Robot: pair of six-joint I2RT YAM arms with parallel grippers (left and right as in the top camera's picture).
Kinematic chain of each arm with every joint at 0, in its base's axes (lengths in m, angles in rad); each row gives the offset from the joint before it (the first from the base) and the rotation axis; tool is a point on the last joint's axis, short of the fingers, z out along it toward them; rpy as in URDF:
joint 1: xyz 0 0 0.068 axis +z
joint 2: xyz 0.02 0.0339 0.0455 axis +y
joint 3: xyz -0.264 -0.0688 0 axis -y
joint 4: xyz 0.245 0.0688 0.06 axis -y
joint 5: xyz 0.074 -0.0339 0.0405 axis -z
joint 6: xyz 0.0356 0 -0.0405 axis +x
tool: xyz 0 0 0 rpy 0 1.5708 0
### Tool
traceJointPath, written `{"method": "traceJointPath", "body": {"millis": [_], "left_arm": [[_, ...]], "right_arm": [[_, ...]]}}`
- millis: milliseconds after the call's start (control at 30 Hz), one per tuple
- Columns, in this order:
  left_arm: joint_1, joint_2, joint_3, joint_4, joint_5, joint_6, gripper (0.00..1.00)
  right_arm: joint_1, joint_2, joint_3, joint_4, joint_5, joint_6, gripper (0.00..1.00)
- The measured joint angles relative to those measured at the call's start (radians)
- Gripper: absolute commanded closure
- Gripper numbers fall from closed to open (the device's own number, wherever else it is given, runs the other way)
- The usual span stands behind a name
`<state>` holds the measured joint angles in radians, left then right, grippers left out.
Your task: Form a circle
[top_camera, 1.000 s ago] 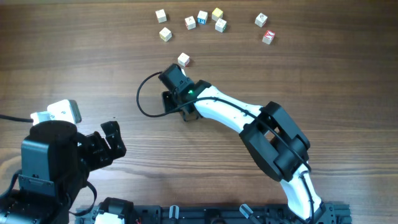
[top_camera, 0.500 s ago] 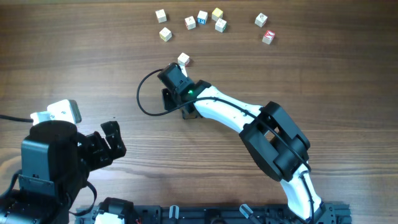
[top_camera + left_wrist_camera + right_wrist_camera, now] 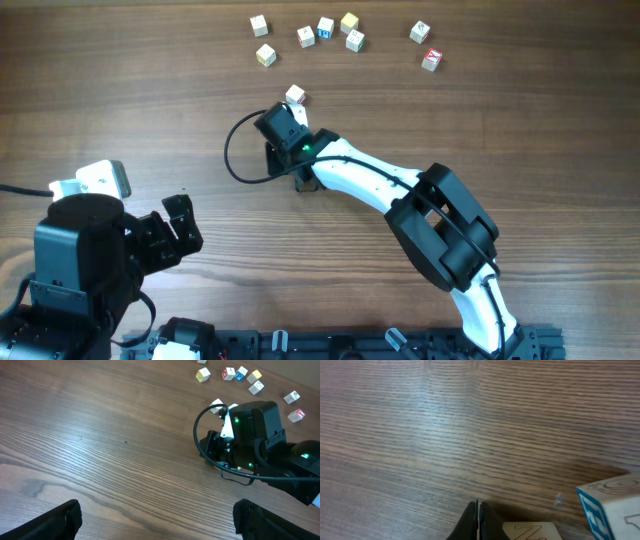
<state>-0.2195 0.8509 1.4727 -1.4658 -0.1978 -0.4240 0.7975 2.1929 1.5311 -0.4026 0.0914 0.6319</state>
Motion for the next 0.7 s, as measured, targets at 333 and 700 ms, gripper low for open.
{"method": "traceJointPath", "body": {"millis": [333, 700], "left_arm": [[0.0, 0.0, 0.0, 0.0, 0.0, 0.0, 0.0], [0.0, 0.0, 0.0, 0.0, 0.0, 0.0, 0.0]], "right_arm": [[0.0, 0.0, 0.0, 0.059, 0.025, 0.015, 0.95], [-0.026, 0.0, 0.0, 0.029, 0.045, 0.016, 0.95]]}}
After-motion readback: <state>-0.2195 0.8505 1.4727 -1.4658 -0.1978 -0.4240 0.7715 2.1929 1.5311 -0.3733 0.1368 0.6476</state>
